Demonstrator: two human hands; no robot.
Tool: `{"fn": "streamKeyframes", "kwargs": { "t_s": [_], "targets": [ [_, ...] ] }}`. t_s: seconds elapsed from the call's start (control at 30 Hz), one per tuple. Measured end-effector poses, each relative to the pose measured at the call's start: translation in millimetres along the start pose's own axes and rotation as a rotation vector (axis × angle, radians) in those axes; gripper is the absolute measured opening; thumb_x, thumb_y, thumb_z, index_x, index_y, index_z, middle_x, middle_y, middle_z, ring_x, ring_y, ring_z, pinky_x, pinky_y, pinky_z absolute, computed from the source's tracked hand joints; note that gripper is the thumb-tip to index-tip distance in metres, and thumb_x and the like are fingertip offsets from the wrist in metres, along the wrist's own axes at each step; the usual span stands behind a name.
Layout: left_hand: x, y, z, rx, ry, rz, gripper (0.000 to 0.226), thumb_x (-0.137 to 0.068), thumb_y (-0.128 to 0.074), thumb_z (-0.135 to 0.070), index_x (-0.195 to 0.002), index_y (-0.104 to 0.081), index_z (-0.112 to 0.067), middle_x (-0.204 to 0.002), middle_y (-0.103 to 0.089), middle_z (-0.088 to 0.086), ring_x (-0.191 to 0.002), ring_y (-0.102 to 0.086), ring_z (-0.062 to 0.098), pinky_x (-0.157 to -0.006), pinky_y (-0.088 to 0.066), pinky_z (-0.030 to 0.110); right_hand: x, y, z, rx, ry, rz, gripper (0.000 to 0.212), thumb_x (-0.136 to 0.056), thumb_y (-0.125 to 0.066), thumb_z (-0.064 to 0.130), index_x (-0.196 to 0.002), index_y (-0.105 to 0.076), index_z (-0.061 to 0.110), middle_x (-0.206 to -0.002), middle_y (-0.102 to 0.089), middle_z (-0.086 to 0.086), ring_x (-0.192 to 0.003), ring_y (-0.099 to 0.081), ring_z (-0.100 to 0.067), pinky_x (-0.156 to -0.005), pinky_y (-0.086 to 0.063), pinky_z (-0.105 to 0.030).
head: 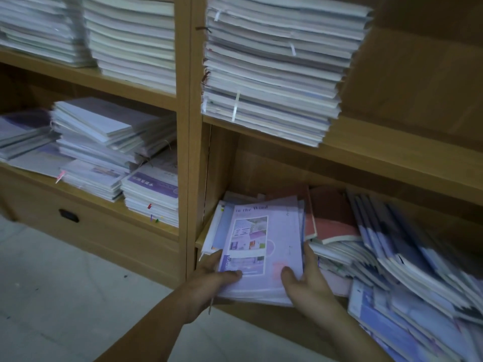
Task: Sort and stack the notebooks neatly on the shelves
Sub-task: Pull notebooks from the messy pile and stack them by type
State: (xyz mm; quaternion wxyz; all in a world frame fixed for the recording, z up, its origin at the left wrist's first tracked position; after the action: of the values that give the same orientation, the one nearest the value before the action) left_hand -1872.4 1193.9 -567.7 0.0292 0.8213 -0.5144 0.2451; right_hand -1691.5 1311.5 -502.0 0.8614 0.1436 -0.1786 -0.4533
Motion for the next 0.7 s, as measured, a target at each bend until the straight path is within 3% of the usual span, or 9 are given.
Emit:
{"fn": "streamKeyframes", "kwargs": {
  "t_s": [0.07, 0.17, 0.27, 0.37, 0.43, 0.5, 0.6, 0.63, 0.7],
  "targets": [
    [4, -9, -7, 0.106, 0.015, 0.06, 0.056, -0.079, -0.083, -0.01, -0.127, -0.066, -0.033, -0.119, -0.075, 0.0, -0.109, -0.072, 0.029, -0.095, -0.057, 0.046, 2, 13, 2, -0.086, -0.062, 0.03, 0.061, -0.097, -0.058, 0.014, -0.142, -0.031, 0.045, -0.125, -0.065, 0.015, -0.105, -0.068, -0.012, -0.096, -0.053, -0.03],
    [19, -24, -23, 0.147, -0.034, 0.088, 0.055, -0.08, -0.082, -0.015, -0.13, -0.063, -0.031, -0.118, -0.076, 0.002, -0.107, -0.073, 0.028, -0.092, -0.058, 0.043, -4, 33, 7, -0.21, -0.15, 0.096, 0.066, -0.093, -0.065, 0.023, -0.15, -0.035, 0.036, -0.138, -0.062, 0.006, -0.116, -0.067, -0.02, -0.107, -0.05, -0.047],
    [47, -35, -36, 0.17, -0.117, 0.04, 0.063, -0.081, -0.079, -0.01, -0.137, -0.057, -0.031, -0.121, -0.074, 0.002, -0.11, -0.072, 0.028, -0.097, -0.058, 0.047, 10, 40, 16, -0.275, -0.146, 0.128, 0.075, -0.092, -0.067, 0.023, -0.157, -0.03, 0.034, -0.147, -0.055, 0.005, -0.123, -0.062, -0.02, -0.111, -0.046, -0.046],
    [92, -36, -51, 0.108, -0.266, -0.001, 0.07, -0.082, -0.077, -0.004, -0.141, -0.052, -0.032, -0.124, -0.074, 0.0, -0.112, -0.071, 0.025, -0.095, -0.059, 0.045, 52, 41, 22, -0.407, -0.081, 0.161, 0.069, -0.095, -0.064, 0.007, -0.152, -0.039, 0.037, -0.139, -0.063, 0.007, -0.121, -0.064, -0.022, -0.11, -0.045, -0.048],
    [129, -39, -55, 0.004, -0.344, 0.019, 0.073, -0.085, -0.076, -0.003, -0.146, -0.047, -0.033, -0.131, -0.07, -0.002, -0.118, -0.068, 0.023, -0.098, -0.057, 0.042, 89, 44, 29, -0.482, -0.033, 0.251, 0.074, -0.084, -0.069, 0.006, -0.149, -0.044, 0.031, -0.134, -0.067, 0.003, -0.12, -0.066, -0.024, -0.107, -0.047, -0.047],
    [170, -45, -61, -0.099, -0.458, 0.064, 0.074, -0.09, -0.071, 0.0, -0.15, -0.042, -0.031, -0.138, -0.065, 0.0, -0.126, -0.064, 0.025, -0.102, -0.055, 0.044, 127, 46, 46, -0.521, 0.013, 0.353, 0.07, -0.075, -0.066, 0.001, -0.139, -0.055, 0.026, -0.126, -0.071, -0.006, -0.112, -0.07, -0.029, -0.091, -0.054, -0.04],
    [218, -59, -76, -0.24, -0.612, 0.075, 0.078, -0.092, -0.068, 0.003, -0.155, -0.034, -0.03, -0.144, -0.06, -0.001, -0.131, -0.059, 0.023, -0.105, -0.052, 0.042, 154, 54, 58, -0.462, 0.042, 0.268, 0.069, -0.058, -0.06, 0.006, -0.127, -0.063, 0.013, -0.102, -0.076, -0.011, -0.083, -0.072, -0.023, -0.064, -0.053, -0.028],
    [229, -64, -82, -0.267, -0.644, 0.069, 0.08, -0.092, -0.067, 0.002, -0.156, -0.033, -0.031, -0.145, -0.06, -0.004, -0.132, -0.059, 0.02, -0.105, -0.052, 0.039, 161, 58, 62, -0.465, 0.061, 0.225, 0.069, -0.057, -0.06, 0.008, -0.126, -0.062, 0.013, -0.1, -0.077, -0.01, -0.081, -0.072, -0.021, -0.064, -0.053, -0.028],
    [248, -73, -98, -0.289, -0.711, 0.038, 0.077, -0.094, -0.066, -0.003, -0.155, -0.033, -0.035, -0.144, -0.06, -0.008, -0.131, -0.06, 0.018, -0.101, -0.054, 0.037, 176, 71, 80, -0.497, 0.119, 0.169, 0.066, -0.064, -0.067, 0.011, -0.128, -0.06, 0.022, -0.109, -0.077, -0.002, -0.095, -0.074, -0.019, -0.078, -0.056, -0.034]
  ]
}}
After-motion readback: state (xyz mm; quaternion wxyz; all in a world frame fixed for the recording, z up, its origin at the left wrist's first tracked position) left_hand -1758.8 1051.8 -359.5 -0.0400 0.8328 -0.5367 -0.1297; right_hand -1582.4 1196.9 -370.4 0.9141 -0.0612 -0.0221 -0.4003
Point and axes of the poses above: each hand's wrist, its own x-axis away from the middle knuckle, its own y-axis out of the back of the hand, z = x × y, the point moved 5 cm from there along -x, towards the middle knuckle
